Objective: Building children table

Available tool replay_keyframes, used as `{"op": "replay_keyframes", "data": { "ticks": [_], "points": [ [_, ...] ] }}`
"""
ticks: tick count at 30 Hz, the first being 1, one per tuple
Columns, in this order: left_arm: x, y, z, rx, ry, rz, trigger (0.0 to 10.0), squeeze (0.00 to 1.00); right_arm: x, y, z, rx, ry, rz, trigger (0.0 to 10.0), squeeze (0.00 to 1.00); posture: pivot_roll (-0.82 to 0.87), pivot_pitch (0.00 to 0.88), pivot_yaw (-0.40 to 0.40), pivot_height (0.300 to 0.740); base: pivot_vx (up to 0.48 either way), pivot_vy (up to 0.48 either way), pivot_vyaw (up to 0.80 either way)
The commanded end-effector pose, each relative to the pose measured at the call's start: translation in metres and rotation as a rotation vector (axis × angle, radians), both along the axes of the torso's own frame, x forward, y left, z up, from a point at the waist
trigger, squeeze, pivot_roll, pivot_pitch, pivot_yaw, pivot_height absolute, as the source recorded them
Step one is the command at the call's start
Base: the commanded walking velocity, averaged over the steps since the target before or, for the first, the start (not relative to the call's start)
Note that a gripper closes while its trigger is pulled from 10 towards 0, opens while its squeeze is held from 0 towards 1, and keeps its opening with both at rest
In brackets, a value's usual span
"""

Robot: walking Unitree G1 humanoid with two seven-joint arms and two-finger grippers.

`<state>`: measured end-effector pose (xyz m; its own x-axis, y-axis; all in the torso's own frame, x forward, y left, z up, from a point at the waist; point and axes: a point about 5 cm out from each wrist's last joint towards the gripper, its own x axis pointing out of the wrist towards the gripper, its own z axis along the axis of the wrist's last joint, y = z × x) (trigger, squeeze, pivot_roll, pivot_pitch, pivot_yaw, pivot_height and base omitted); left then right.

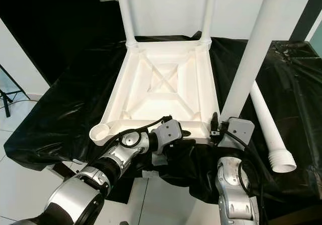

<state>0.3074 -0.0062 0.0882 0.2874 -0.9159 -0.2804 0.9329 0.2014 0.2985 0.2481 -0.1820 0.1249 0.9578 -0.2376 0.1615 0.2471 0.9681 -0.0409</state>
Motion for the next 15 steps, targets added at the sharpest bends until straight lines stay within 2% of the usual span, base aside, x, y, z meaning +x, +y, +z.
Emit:
{"op": "replay_keyframes", "data": {
  "ticks": [1,2,3,4,6,7,8,9,11,12,13,15],
  "points": [
    [-0.005,0.016,-0.026,0.086,0.09,0.055,7.9,0.0,0.0,-0.006,-0.011,0.002,0.051,-0.04,7.3,0.0,-0.16,0.0,0.061,0.74,0.0,0.0,0.0],
    [-0.005,0.016,-0.026,0.086,0.09,0.055,8.0,0.0,0.0,-0.004,-0.011,-0.003,0.055,-0.032,10.0,0.0,-0.16,0.0,0.061,0.74,0.0,0.0,0.0],
    [-0.005,0.016,-0.026,0.084,0.09,0.055,7.9,0.0,0.001,0.003,-0.012,-0.016,0.057,0.052,10.0,1.0,-0.16,0.0,0.06,0.74,0.0,0.0,0.0],
    [-0.005,0.016,-0.026,0.084,0.09,0.055,7.9,0.0,0.001,0.003,-0.012,-0.016,0.057,0.052,10.0,1.0,-0.16,0.0,0.06,0.74,0.0,0.0,0.0],
    [-0.005,0.017,-0.026,0.083,0.091,0.058,8.0,0.0,0.004,0.015,-0.013,-0.031,0.082,0.248,10.0,1.0,-0.16,0.0,0.059,0.74,0.0,0.0,0.0],
    [-0.005,0.017,-0.026,0.083,0.091,0.058,8.0,0.0,0.004,0.015,-0.013,-0.031,0.082,0.248,10.0,1.0,-0.16,0.0,0.059,0.74,0.0,0.0,0.0],
    [-0.005,0.017,-0.026,0.084,0.091,0.059,8.0,0.0,0.005,0.016,-0.012,-0.058,0.093,0.326,10.0,1.0,-0.16,0.0,0.061,0.74,0.0,0.0,0.0],
    [-0.005,0.017,-0.026,0.086,0.092,0.058,8.0,0.0,0.007,0.012,-0.012,-0.082,0.121,0.389,10.0,0.0,-0.17,0.0,0.062,0.74,0.0,0.0,0.0],
    [-0.005,0.017,-0.026,0.087,0.092,0.057,8.0,0.0,0.009,0.007,-0.011,-0.098,0.14,0.425,10.0,0.0,-0.17,0.0,0.062,0.74,0.0,0.0,0.0],
    [-0.005,0.017,-0.026,0.088,0.092,0.056,8.0,0.0,0.01,-0.003,-0.008,-0.136,0.148,0.465,10.0,0.0,-0.17,0.0,0.062,0.74,0.0,0.0,0.0],
    [-0.005,0.017,-0.026,0.088,0.092,0.056,8.0,0.0,0.01,-0.003,-0.008,-0.136,0.148,0.465,10.0,0.0,-0.17,0.0,0.062,0.74,0.0,0.0,0.0],
    [-0.005,0.016,-0.026,0.085,0.092,0.056,7.9,0.0,0.01,-0.009,-0.004,-0.162,0.164,0.539,10.0,0.0,-0.17,0.0,0.062,0.74,0.0,0.0,0.0]
  ]
}}
